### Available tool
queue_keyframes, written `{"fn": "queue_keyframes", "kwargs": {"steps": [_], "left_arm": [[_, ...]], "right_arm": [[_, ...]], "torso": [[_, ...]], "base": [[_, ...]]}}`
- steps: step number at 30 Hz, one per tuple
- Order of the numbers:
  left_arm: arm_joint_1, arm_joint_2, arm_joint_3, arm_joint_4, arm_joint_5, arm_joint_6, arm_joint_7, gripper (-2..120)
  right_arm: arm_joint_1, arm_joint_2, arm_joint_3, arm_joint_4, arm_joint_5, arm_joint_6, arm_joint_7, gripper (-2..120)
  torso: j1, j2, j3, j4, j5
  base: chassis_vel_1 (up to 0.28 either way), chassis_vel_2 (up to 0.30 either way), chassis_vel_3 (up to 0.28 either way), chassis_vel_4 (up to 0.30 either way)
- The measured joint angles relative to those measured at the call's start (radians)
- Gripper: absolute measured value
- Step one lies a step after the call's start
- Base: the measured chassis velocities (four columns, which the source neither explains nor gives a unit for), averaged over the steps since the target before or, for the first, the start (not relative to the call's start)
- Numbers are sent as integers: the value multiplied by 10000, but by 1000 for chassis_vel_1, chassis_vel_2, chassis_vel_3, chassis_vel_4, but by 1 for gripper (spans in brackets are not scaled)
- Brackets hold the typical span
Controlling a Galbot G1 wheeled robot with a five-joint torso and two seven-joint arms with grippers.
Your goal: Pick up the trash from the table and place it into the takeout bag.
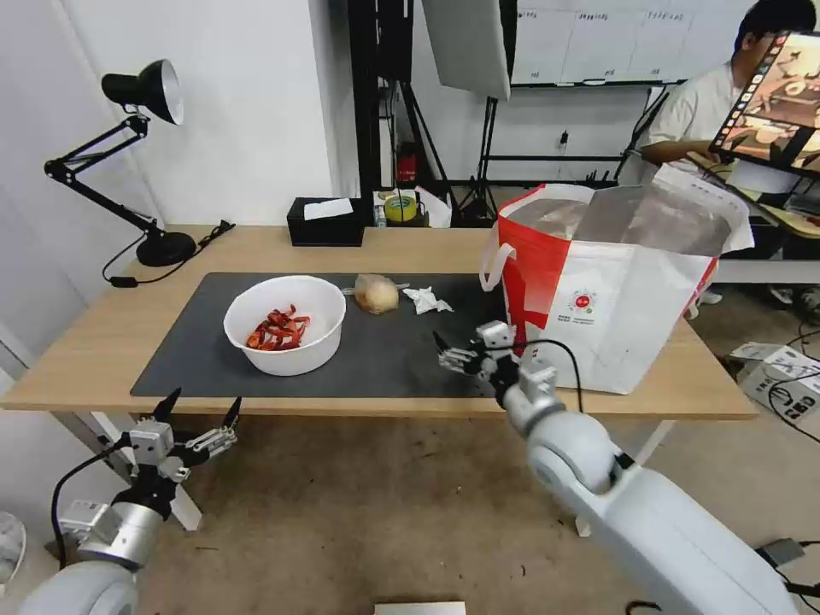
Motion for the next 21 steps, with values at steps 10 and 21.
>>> {"fn": "queue_keyframes", "kwargs": {"steps": [10, 21], "left_arm": [[-311, 100, 184, 380, -105, -40, 8, 100], [-470, 116, 351, 528, -112, -54, 12, 100]], "right_arm": [[2477, 1407, -1248, -2108, 1272, -1040, 1438, 100], [3620, 2457, -1499, -4243, 1662, -1315, 1907, 100]], "torso": [[0, 0, -1, 2, -2], [0, 0, -1, 1, -1]], "base": [[0, 0, 0, 0], [0, 0, 0, 0]]}}
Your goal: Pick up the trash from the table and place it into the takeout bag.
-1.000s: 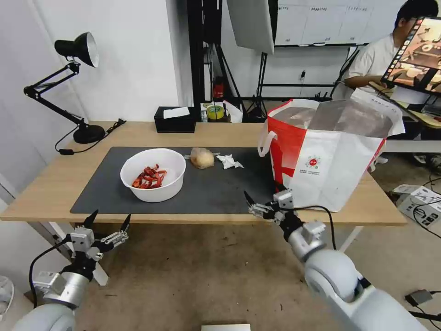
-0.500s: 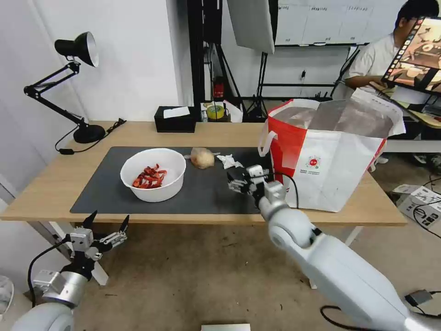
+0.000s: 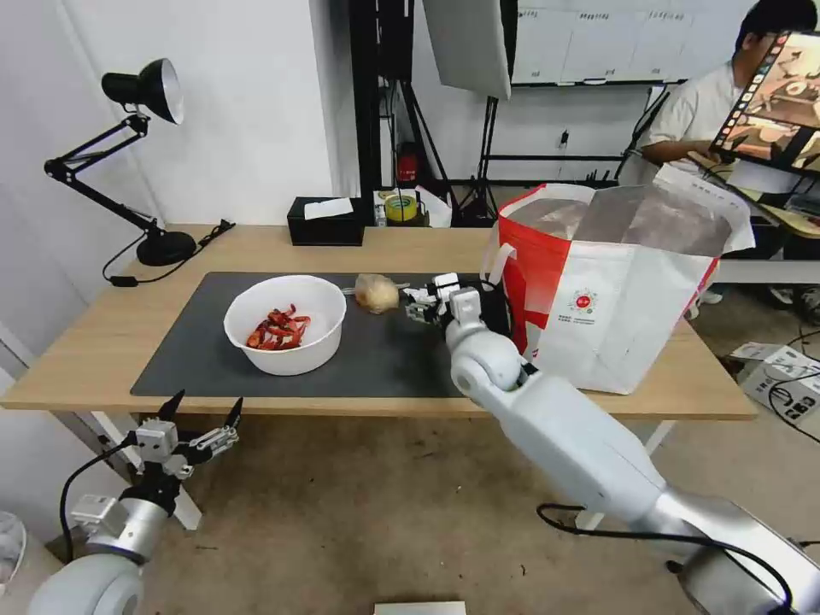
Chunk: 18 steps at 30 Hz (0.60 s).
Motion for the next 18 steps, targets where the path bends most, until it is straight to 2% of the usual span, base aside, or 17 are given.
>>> {"fn": "queue_keyframes", "kwargs": {"steps": [10, 18], "left_arm": [[4, -49, 10, -73, 8, -50, 0, 100], [-16, -112, 59, -134, 18, -54, 1, 100]], "right_arm": [[263, 645, 68, -1400, -95, -42, -105, 100], [464, 889, 70, -2014, -237, -10, -326, 100]], "torso": [[0, 1, -1, -1, 1], [-1, 1, -1, -2, 1]], "base": [[0, 0, 0, 0], [0, 0, 0, 0]]}}
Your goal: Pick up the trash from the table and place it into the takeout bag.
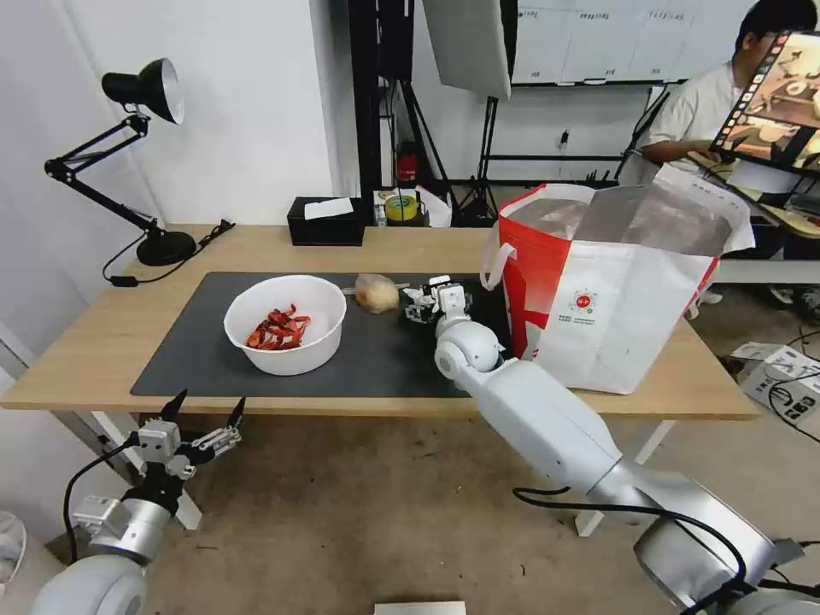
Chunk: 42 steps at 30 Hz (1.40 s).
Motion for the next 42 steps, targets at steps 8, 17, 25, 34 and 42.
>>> {"fn": "queue_keyframes", "kwargs": {"steps": [8, 17, 25, 34, 42], "left_arm": [[4, -27, 2, -36, 7, -14, 2, 100], [-6, 4, -18, -81, 9, -42, 2, 100], [1, -16, -29, -52, 16, -80, 3, 100], [-16, -27, -5, -99, 23, -135, 4, 100], [17, -5, -88, -108, 59, -276, -1, 100]], "right_arm": [[266, 256, -8, -584, -33, -6, -207, 100], [525, 651, -48, -1251, -94, -38, -419, 100], [637, 726, -26, -1532, -120, -105, -460, 100], [675, 722, 5, -1691, -103, -194, -535, 100], [720, 796, 41, -1791, 247, -341, -585, 89]], "torso": [[0, 0, 0, 0, 0], [0, 0, 0, 1, 1], [0, 0, 0, 0, 1], [0, 0, -1, 0, 1], [-1, 0, -3, -1, 1]], "base": [[0, 0, 0, 0], [0, 0, 0, 0], [0, 0, 0, 0], [0, 0, 0, 0], [0, 0, 0, 0]]}}
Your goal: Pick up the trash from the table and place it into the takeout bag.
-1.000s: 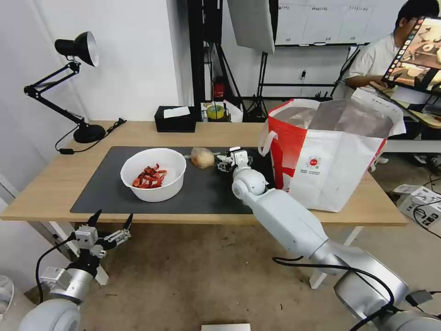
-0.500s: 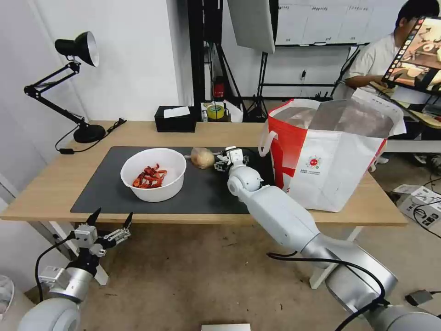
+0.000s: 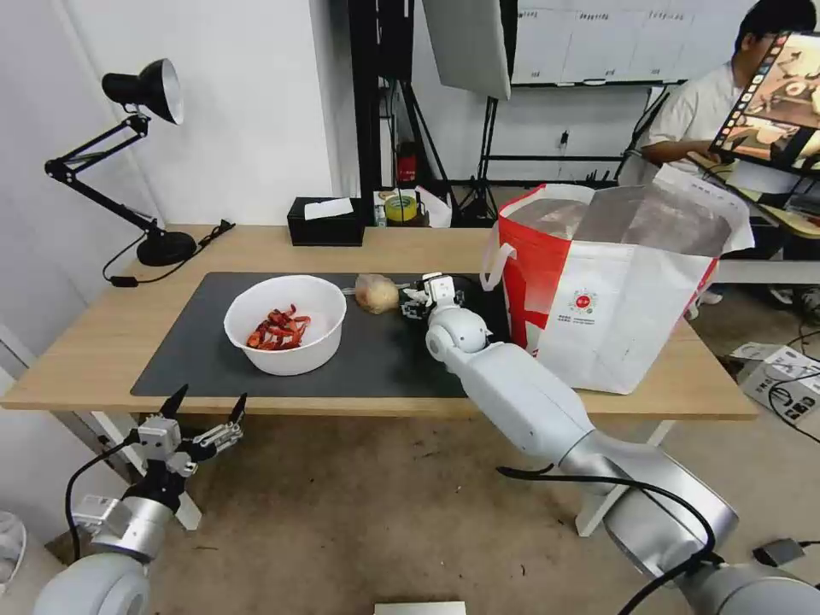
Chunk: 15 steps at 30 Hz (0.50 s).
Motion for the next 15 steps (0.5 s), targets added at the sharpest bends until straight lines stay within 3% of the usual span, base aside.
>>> {"fn": "queue_keyframes", "kwargs": {"steps": [9, 15], "left_arm": [[25, 5, -63, 97, 5, -172, -14, 100], [24, -9, -20, 60, 19, -174, -17, 100]], "right_arm": [[-104, -140, -15, 280, 448, -199, 175, 54], [-122, -246, -19, 372, 484, -236, 263, 34]], "torso": [[-2, 1, 0, 13, 3], [-1, 1, 1, 4, 3]], "base": [[0, 0, 0, 0], [0, 0, 0, 0]]}}
